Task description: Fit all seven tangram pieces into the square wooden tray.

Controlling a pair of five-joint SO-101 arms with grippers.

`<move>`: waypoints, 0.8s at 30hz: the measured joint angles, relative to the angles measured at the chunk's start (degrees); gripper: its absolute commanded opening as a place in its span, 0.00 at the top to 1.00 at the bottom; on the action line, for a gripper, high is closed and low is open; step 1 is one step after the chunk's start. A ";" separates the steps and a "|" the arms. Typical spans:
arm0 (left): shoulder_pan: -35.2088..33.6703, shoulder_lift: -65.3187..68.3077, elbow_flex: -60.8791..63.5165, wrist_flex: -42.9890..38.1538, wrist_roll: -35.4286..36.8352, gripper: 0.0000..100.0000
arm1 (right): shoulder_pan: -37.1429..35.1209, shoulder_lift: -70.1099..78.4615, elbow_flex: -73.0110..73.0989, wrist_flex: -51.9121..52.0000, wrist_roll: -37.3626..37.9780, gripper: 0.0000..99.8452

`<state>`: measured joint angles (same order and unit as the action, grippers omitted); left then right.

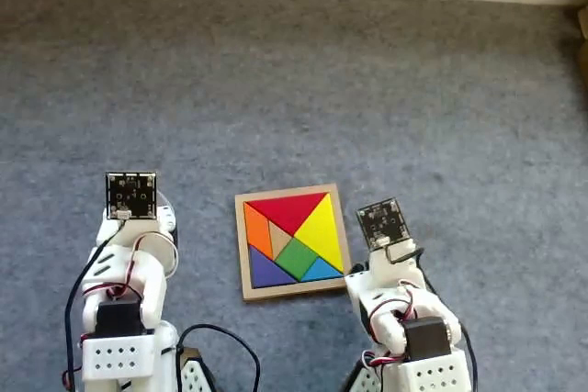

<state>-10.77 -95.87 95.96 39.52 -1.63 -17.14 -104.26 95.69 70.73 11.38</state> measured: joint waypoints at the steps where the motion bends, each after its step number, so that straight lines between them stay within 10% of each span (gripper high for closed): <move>1: 0.00 0.00 0.00 0.00 0.00 1.00 | 0.00 0.00 0.00 0.18 0.00 0.95; 24: 0.00 -0.88 0.00 21.27 -0.09 1.00 | 0.00 0.00 0.00 0.35 0.00 0.95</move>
<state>-10.77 -96.75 95.96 60.79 -1.71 -17.14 -104.26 95.69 71.08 11.38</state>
